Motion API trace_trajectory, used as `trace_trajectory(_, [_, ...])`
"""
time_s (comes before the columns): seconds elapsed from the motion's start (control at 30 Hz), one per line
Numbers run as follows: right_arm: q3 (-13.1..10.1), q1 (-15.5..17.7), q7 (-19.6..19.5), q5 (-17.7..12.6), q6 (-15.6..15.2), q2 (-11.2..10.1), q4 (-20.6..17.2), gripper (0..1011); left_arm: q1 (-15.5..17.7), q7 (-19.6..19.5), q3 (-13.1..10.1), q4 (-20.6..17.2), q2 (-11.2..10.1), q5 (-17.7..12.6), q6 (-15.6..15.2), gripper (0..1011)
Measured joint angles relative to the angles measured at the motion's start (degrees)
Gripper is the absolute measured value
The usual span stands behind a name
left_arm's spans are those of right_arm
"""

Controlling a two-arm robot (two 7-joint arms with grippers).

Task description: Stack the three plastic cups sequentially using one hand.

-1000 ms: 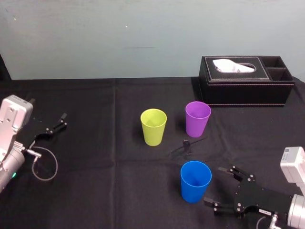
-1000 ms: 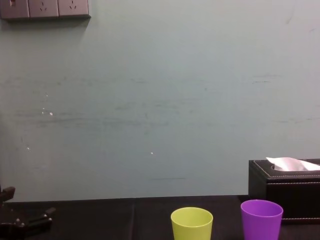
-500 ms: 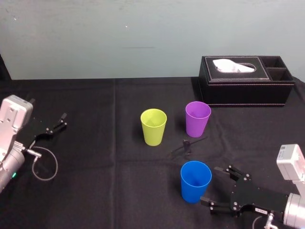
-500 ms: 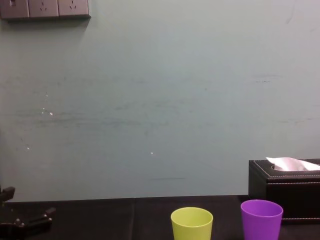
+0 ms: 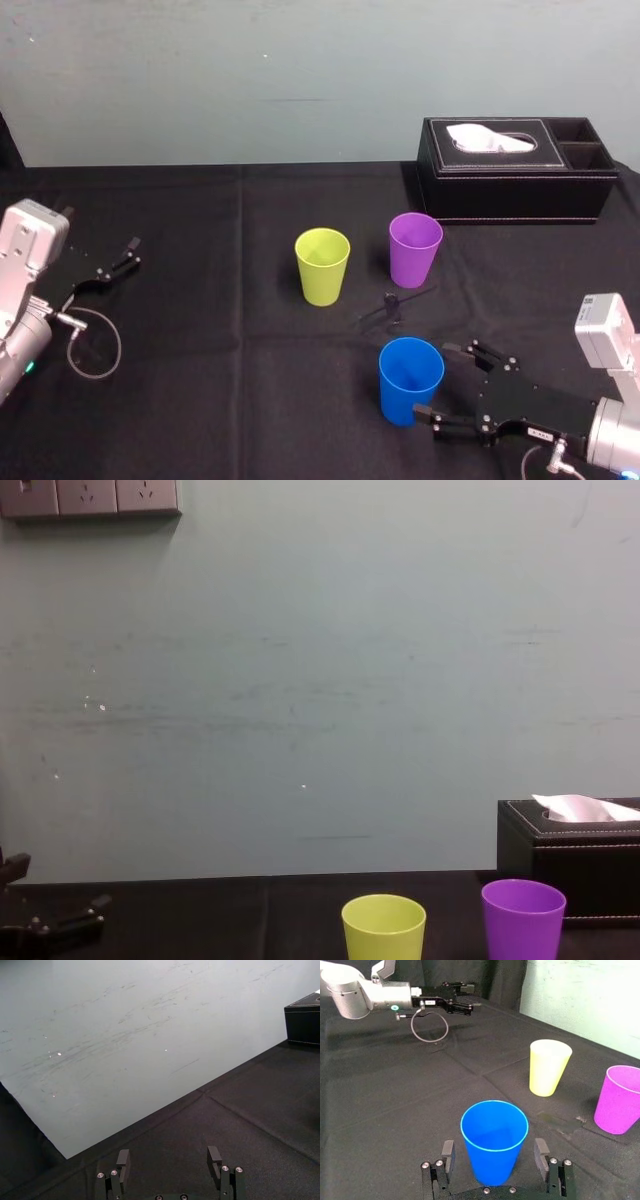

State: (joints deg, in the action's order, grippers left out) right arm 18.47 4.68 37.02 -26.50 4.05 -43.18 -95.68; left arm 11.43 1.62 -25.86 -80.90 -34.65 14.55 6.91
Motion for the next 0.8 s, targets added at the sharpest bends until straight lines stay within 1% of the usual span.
trace_trajectory(0.43, [1.1, -1.04, -0.01, -0.83, -0.53, 0.7, 0.89, 1000, 0.0, 0.0, 0.0, 0.0, 0.0, 0.0, 0.0, 1010])
trace_trajectory(0.8, [2.07, -2.03, -0.05, -0.9, -0.86, 1.45, 1.51, 1000, 0.0, 0.0, 0.0, 0.0, 0.0, 0.0, 0.0, 1010])
